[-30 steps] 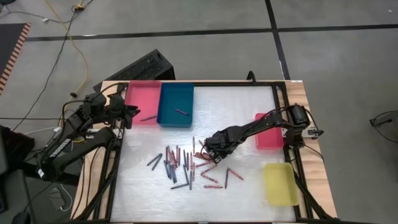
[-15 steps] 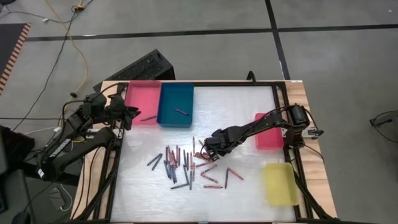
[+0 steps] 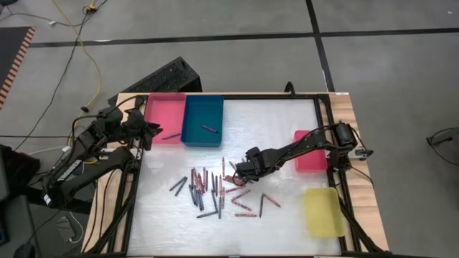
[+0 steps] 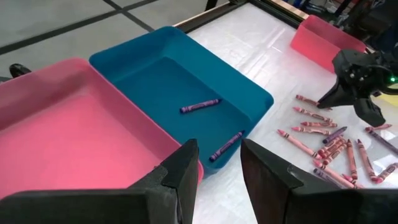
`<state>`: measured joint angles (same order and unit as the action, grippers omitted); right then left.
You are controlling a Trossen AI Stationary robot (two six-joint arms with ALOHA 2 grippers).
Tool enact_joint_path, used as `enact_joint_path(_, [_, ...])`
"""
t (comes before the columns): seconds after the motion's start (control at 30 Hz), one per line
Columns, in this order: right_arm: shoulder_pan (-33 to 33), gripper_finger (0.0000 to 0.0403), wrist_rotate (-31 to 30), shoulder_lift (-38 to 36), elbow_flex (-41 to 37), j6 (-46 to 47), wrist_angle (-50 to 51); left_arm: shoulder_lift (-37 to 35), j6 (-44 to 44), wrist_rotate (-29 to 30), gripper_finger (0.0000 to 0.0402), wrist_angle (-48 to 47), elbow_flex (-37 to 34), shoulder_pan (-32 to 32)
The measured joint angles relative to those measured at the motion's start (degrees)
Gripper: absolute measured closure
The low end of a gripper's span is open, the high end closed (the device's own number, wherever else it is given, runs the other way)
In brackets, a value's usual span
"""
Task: Sort crayons
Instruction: Put the red crayon into the small red bin
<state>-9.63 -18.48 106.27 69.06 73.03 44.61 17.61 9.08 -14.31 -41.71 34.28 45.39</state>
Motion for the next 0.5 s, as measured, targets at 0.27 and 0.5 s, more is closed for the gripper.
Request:
enact_joint_path(0.27, [-3.14, 0.0402, -9.20, 0.16, 3.69, 3.48, 0.17, 0.00, -0.45, -0.01, 0.0291, 0.13, 0.00, 0.02])
enact_joint_path(0.5, [-0.14, 0.0402, -12.87, 0.12, 8.64, -11.11, 1.85, 0.00, 0.22, 1.66, 0.0291, 0.10, 0.00, 0.02])
